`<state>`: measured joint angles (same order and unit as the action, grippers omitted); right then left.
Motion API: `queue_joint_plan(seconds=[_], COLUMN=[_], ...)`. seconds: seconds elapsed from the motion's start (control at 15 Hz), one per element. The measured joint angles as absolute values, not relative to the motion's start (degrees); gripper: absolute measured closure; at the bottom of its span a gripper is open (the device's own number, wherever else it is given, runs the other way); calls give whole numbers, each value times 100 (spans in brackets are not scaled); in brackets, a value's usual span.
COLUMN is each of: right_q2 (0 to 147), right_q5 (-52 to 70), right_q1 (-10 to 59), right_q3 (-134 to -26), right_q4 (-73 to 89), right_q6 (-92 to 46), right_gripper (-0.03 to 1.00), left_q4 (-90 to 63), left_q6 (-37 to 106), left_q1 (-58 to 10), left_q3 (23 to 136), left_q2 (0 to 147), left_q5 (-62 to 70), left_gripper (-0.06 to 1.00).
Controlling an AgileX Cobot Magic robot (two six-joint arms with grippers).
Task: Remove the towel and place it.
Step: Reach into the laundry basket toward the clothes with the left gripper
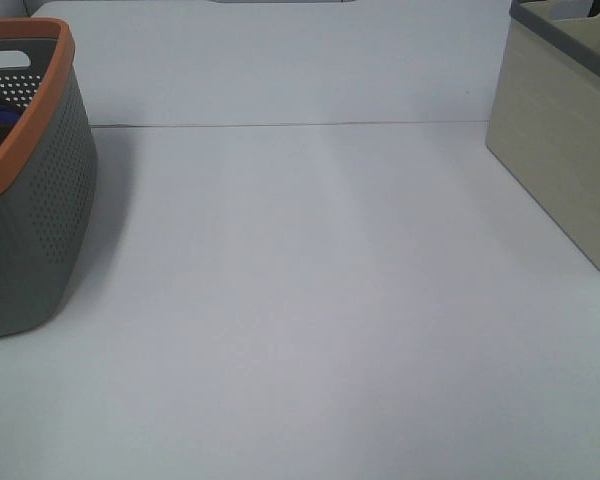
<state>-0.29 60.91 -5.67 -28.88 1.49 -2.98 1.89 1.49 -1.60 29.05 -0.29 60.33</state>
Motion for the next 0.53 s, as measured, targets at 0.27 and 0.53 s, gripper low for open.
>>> queue_joint_plan(seconds=[0.27, 0.53], right_q2=[-29, -29], right_q5=[6091, 6091], right_q1=[-567, -567], right_q3=[-2888, -2888], right_q4=[149, 149], right_q6=[-298, -298], right_gripper=[0, 0], left_q4=[189, 189], left_q6=[149, 149], left_q1=[-160, -160], left_q3=[2905, 2905], left_q2=[-29, -29], left_q5=[6033, 6033], left_gripper=[-5, -5])
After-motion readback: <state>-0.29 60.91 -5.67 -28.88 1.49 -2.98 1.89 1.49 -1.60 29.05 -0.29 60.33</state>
